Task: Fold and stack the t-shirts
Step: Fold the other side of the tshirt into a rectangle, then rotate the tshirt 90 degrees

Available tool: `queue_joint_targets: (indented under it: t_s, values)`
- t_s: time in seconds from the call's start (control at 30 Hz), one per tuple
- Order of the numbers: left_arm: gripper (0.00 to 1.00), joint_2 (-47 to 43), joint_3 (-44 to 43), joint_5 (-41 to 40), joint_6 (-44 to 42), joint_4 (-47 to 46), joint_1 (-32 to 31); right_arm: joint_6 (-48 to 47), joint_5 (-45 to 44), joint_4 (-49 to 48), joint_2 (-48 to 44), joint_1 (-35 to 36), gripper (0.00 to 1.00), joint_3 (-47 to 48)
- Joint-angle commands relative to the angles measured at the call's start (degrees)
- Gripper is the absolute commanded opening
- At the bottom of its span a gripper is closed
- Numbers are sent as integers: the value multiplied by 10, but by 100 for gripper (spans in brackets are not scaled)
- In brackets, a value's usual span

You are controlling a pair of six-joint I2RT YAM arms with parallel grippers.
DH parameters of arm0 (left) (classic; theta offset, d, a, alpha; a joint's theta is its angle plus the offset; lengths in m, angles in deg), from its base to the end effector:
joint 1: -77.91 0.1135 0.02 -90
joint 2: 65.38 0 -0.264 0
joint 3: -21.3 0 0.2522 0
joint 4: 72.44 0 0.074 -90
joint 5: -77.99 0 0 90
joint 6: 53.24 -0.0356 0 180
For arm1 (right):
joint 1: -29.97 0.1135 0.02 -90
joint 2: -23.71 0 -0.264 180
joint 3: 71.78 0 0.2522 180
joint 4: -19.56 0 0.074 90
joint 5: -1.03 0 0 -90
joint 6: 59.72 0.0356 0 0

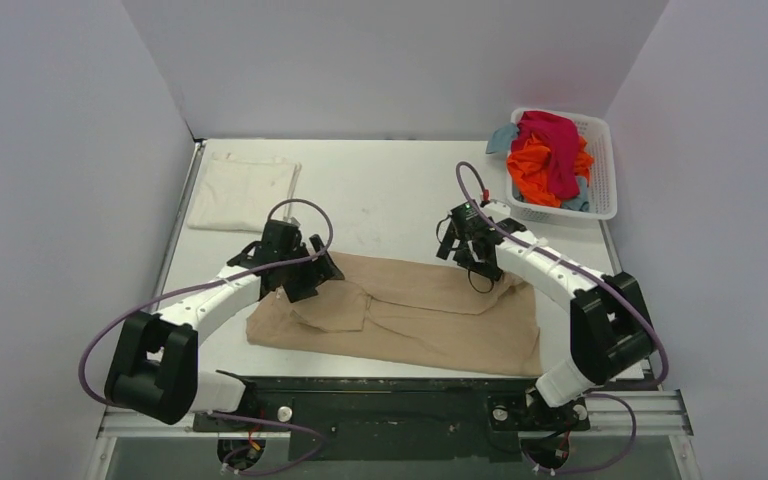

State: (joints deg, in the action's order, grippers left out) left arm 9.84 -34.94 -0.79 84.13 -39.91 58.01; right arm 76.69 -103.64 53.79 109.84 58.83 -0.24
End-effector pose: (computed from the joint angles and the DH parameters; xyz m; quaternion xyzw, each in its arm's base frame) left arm 0.2411 -0.0946 0.2015 -0.1918 0.9204 -0.2585 0.2220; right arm 0.2825 0.1454 0.2318 0.1860 0.9107 0.1183 0.3492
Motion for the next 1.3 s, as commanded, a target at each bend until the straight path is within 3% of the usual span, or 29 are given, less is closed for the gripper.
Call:
queue_joint_targets:
  t_s: [0.0, 0.17, 0.33, 0.57, 0.77, 1.07, 1.27]
  values:
    - [90, 14, 18, -19, -14, -16, -1, -6, 14, 10, 38, -49, 93, -19]
    - [92, -9, 95, -51, -13, 0, 23, 2, -50, 46, -13, -116, 93, -101]
    - [93, -14, 115, -73, -13, 23, 32, -5, -64, 70, -87, -166, 93, -177]
    - [93, -23, 42, -107, -26, 72, 32, -38, 1, 36, -160, -159, 93, -169]
    - [94, 4, -57, -107, -30, 67, 22, -77, 10, 20, -166, -83, 94, -136]
    - [94, 198, -127, -79, -11, 18, -5, -52, 90, -93, -53, -40, 93, -177]
    - [94, 340, -250, -87, -20, 12, -30, -81, 151, -91, -49, -33, 92, -226]
